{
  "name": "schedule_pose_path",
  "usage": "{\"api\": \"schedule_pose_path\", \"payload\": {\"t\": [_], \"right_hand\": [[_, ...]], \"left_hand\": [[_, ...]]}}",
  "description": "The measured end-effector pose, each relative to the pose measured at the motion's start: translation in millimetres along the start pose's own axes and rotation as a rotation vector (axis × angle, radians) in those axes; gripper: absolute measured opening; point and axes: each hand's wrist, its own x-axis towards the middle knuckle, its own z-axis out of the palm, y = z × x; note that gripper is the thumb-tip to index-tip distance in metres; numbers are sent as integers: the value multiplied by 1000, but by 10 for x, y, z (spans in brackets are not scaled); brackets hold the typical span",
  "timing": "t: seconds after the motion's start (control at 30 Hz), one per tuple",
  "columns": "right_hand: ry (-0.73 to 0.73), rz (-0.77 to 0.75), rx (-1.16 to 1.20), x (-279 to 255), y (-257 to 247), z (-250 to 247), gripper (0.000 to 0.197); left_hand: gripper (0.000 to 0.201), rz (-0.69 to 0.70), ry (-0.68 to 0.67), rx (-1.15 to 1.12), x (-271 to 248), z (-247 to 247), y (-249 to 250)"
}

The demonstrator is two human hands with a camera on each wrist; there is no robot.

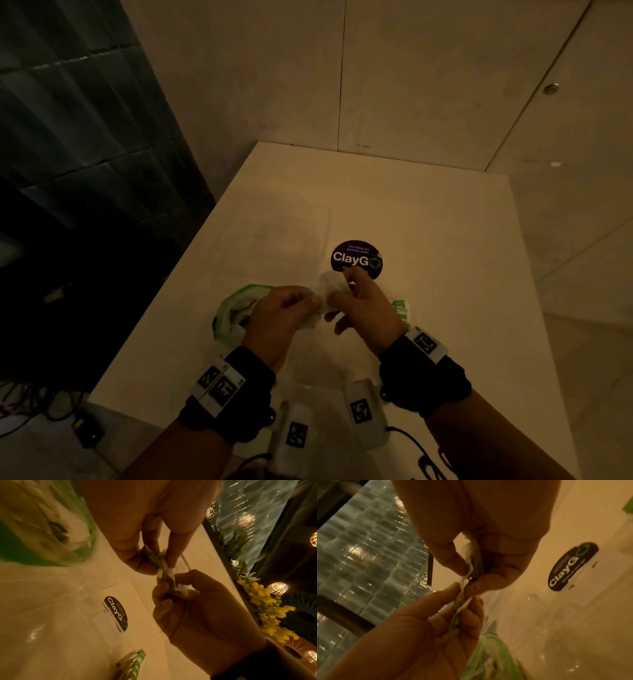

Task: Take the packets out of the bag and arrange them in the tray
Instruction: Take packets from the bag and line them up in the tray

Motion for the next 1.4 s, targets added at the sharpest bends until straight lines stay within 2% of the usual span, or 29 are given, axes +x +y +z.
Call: {"api": "schedule_pose_path", "payload": {"t": [0.07, 0.13, 0.17, 0.23, 0.33, 0.37, 0.47, 0.53, 0.6, 0.7, 0.8, 0.87, 0.93, 1.0, 1.1, 1.17, 1.27, 1.4], "right_hand": [[-33, 26, -32, -52, 4, -80, 40], [-137, 60, -35, -94, 6, -183, 59], [-191, 83, -20, -115, 10, -242, 59], [-243, 127, 41, -147, 5, -336, 45], [-217, 180, 226, -162, 9, -455, 24], [-206, 204, 282, -162, 4, -497, 22], [-177, 270, 356, -131, 9, -670, 35], [-115, 286, 339, -97, 16, -775, 25], [-26, 270, 244, -65, 1, -859, 15], [61, 160, -14, 11, -2, -1000, 15], [82, -4, -513, 80, 22, -1165, 12], [98, -33, -748, 125, 60, -1219, 8], [82, -11, -816, 170, 97, -1214, 11], [23, 31, -790, 210, 125, -1164, 8], [-74, 168, -738, 267, 162, -1045, 6], [-115, 211, -815, 328, 204, -971, 4], [-94, 197, -1052, 449, 274, -912, 13], [-17, 180, -1191, 524, 276, -902, 18]], "left_hand": [[6, 29, 11, 62, 11, 49, -47], [4, 17, 11, 79, 20, 82, -88], [4, 13, 7, 89, 10, 106, -93], [5, -3, -9, 81, -8, 142, -97], [14, -38, -21, 36, -15, 163, -119], [16, -54, -18, 15, -8, 169, -136], [10, -123, -20, -113, 12, 198, -174], [9, -139, -31, -173, 12, 212, -185], [10, -153, -34, -190, 28, 204, -230], [11, -178, -23, -196, 36, 176, -304], [11, -197, -8, -204, 22, 161, -362], [16, -199, -2, -206, 10, 157, -385], [16, -190, -2, -207, 5, 154, -404], [13, -182, -4, -203, 0, 152, -413], [8, -175, -19, -171, -16, 151, -432], [5, -172, -29, -164, -27, 151, -442], [4, -169, -31, -151, -42, 165, -437], [3, -154, -42, -136, -79, 174, -419]]}}
